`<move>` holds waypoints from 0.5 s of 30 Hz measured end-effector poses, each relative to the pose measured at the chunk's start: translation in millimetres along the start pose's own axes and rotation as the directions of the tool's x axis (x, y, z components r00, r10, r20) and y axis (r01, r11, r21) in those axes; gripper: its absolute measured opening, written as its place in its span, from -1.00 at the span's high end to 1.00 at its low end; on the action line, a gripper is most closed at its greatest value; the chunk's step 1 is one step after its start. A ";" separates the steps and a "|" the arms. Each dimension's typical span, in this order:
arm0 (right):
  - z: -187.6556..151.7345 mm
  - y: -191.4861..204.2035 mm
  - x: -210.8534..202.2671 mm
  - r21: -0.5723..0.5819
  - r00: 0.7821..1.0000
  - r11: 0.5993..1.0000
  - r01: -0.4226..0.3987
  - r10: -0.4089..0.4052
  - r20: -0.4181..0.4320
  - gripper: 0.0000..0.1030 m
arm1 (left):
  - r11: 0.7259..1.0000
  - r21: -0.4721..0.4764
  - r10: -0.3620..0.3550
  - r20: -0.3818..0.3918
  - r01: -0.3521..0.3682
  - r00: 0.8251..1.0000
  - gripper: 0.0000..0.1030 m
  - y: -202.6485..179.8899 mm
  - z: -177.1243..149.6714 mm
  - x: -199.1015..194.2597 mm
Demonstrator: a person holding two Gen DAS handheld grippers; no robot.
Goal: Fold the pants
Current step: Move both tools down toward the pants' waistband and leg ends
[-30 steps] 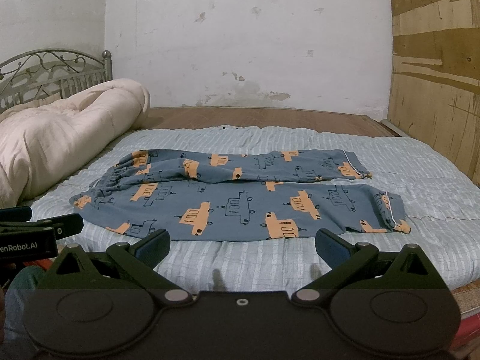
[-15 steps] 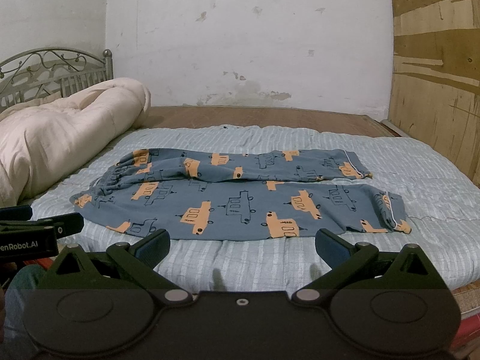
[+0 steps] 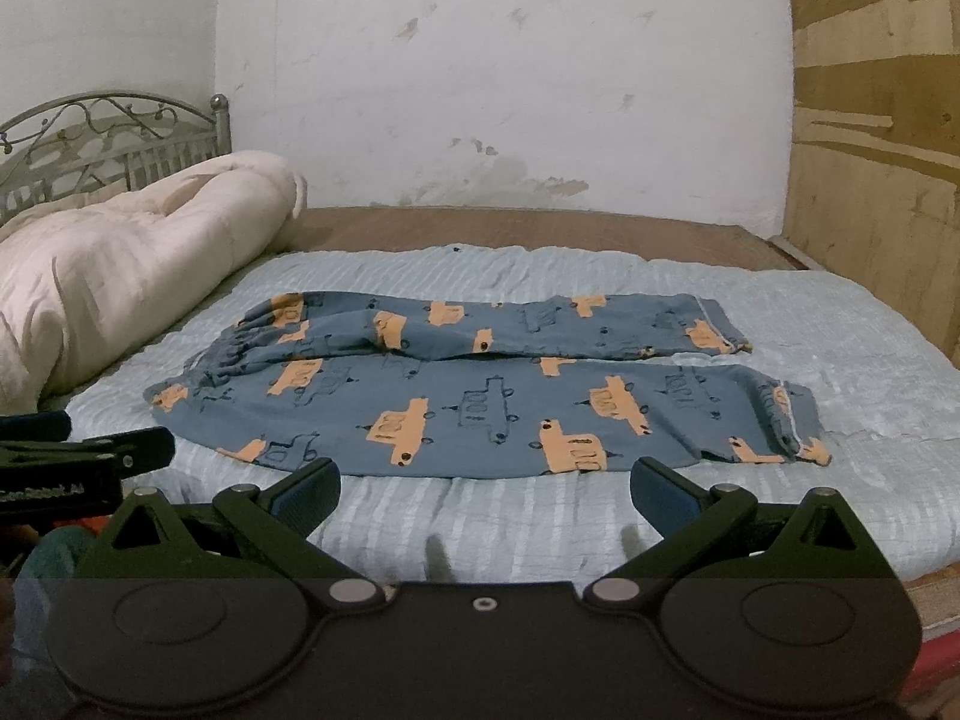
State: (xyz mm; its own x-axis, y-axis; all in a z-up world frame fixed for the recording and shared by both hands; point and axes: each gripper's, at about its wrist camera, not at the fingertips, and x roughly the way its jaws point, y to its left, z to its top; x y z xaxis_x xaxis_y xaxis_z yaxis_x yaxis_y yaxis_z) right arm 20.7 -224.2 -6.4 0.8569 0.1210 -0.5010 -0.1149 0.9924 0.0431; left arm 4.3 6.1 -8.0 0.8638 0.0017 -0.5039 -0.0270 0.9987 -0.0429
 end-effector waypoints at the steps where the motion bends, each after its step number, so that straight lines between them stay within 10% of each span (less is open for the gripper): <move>1: -0.8 -1.3 2.1 -0.001 1.000 1.000 -0.005 0.005 -0.005 -0.99 | 1.000 0.000 -0.004 -0.004 0.004 1.000 -0.99 0.0 0.1 2.2; 15: 27.3 -6.6 60.1 0.011 0.994 1.000 -0.001 0.002 -0.109 -0.99 | 1.000 -0.004 0.008 -0.096 -0.008 0.995 -0.99 3.4 26.5 62.7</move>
State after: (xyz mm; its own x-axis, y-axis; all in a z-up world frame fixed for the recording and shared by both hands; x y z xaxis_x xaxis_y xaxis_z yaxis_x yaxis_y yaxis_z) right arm 86.6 -222.9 -13.1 0.7969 0.1200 -0.5921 -0.1100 0.9925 0.0532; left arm 71.7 11.0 -16.9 0.8113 0.0048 -0.5847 -0.0364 0.9984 -0.0424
